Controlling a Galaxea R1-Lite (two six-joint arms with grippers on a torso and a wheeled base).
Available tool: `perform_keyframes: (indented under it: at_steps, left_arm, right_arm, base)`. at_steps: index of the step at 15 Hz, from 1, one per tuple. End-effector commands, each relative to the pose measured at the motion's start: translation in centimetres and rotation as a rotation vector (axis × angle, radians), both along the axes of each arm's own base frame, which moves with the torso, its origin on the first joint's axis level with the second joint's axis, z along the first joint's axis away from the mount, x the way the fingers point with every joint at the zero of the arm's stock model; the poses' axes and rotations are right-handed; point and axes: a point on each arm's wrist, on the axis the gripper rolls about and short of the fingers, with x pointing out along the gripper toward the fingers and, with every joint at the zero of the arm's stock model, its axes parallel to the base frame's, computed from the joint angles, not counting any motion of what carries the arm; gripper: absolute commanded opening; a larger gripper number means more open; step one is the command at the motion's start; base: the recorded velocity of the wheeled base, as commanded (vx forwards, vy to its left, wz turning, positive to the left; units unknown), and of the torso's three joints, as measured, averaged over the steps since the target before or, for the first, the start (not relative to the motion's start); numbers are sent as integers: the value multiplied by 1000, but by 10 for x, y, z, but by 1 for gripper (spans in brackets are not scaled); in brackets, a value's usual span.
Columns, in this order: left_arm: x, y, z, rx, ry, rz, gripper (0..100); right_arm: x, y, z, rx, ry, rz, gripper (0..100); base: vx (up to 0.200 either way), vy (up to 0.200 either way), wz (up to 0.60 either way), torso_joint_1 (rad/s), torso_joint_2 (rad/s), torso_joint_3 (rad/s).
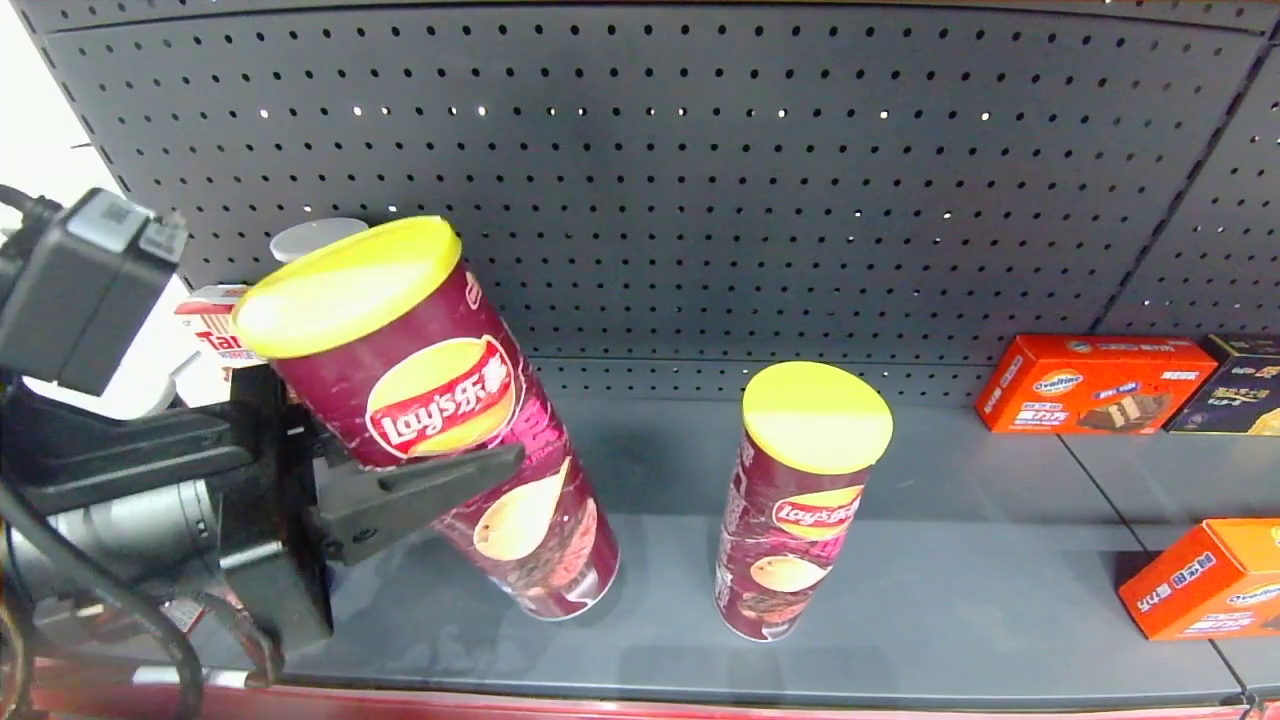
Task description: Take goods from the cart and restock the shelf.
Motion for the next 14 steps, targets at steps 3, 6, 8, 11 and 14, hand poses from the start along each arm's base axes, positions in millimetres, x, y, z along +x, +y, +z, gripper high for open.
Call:
perform_keyframes:
  at_steps: [3, 6, 8, 11, 14]
  left_arm:
    - [16, -14, 5, 38, 46, -16, 0]
    - [42, -26, -3, 133, 38, -21, 0]
    - [66, -32, -2, 205, 40, -9, 0]
    - [95, -53, 13, 207, 18, -32, 0]
    - [125, -72, 8, 248, -28, -52, 0]
  right_arm:
    - [0, 0, 0, 0, 1, 1, 100]
    - [0, 0, 0, 0, 1, -1, 100]
    - [0, 0, 0, 0, 1, -1, 100]
    - [0, 0, 0, 0, 1, -2, 100]
    - [0, 0, 0, 0, 1, 1, 100]
  base:
    - [0, 0, 0, 0, 0, 0]
    - [0, 0, 0, 0, 0, 0]
    - [0, 0, 0, 0, 0, 0]
    - [0, 0, 0, 0, 0, 0]
    - [0, 0, 0, 0, 0, 0]
